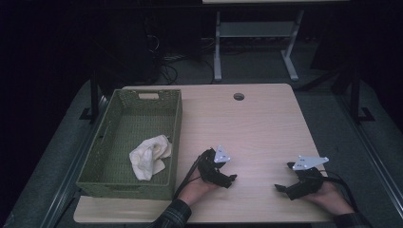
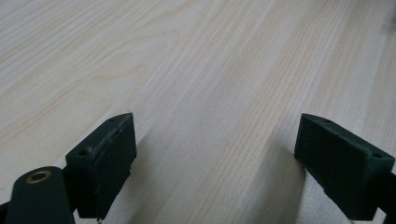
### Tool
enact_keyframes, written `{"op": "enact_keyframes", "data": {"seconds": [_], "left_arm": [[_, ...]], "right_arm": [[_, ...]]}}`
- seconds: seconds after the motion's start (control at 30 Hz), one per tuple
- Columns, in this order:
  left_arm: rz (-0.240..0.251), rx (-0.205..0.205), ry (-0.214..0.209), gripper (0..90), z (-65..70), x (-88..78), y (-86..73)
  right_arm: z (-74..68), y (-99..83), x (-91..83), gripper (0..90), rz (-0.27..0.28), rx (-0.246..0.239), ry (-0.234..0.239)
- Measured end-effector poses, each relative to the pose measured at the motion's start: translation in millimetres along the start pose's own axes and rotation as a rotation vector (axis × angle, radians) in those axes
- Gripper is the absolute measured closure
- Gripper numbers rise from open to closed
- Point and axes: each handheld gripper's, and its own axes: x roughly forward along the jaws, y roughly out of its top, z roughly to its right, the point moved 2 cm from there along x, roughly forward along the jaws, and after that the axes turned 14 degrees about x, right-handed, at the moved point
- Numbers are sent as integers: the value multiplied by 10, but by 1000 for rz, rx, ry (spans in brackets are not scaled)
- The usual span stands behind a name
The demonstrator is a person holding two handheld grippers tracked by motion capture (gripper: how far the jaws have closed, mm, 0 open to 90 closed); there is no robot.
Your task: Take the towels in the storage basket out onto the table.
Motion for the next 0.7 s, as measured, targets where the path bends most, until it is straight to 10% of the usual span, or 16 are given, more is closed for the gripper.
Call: {"op": "enact_keyframes", "data": {"seconds": [0.7], "left_arm": [[-26, -18, -4, 121, -18, -136, -22]], "right_arm": [[3, -4, -2, 4, 4, -7, -1]]}}
